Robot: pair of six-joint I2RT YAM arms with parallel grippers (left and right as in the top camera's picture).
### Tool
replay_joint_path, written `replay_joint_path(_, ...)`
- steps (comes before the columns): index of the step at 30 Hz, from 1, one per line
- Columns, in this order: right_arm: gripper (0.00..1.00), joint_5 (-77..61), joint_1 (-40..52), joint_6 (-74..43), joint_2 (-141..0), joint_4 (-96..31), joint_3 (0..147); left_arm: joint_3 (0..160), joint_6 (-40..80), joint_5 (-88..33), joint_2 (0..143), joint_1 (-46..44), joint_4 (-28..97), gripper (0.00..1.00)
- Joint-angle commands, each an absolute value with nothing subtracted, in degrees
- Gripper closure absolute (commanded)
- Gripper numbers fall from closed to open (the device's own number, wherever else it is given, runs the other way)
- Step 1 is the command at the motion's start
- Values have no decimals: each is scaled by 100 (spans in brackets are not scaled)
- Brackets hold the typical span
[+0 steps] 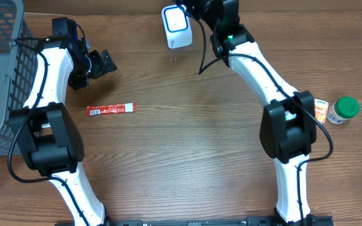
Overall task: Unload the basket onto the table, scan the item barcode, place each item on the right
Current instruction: 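Hold the snack bag barcode in front of the white scanner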
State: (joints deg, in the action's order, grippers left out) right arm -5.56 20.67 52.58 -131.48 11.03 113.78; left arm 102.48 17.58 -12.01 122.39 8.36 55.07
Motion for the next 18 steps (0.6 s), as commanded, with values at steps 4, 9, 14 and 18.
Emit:
replay_joint_path(4, 96, -303, 2095, 5463, -13439, 1192, 11465, 10370, 1671, -1293, 12020, 834, 5505, 0)
replay_joint_path(9, 96, -305, 2206, 5446, -13472, 703, 11461, 10370, 1671, -1295, 12020, 834, 5505, 0)
replay_joint_path(14, 96, -309, 2294, 5446, -13472, 272, 11461, 10370, 1671, -1293, 12020, 834, 5505, 0)
replay_joint_path(18, 96, -307, 2353, 5446, -13472, -36, 11461, 10370, 1671, -1293, 12020, 834, 5505, 0)
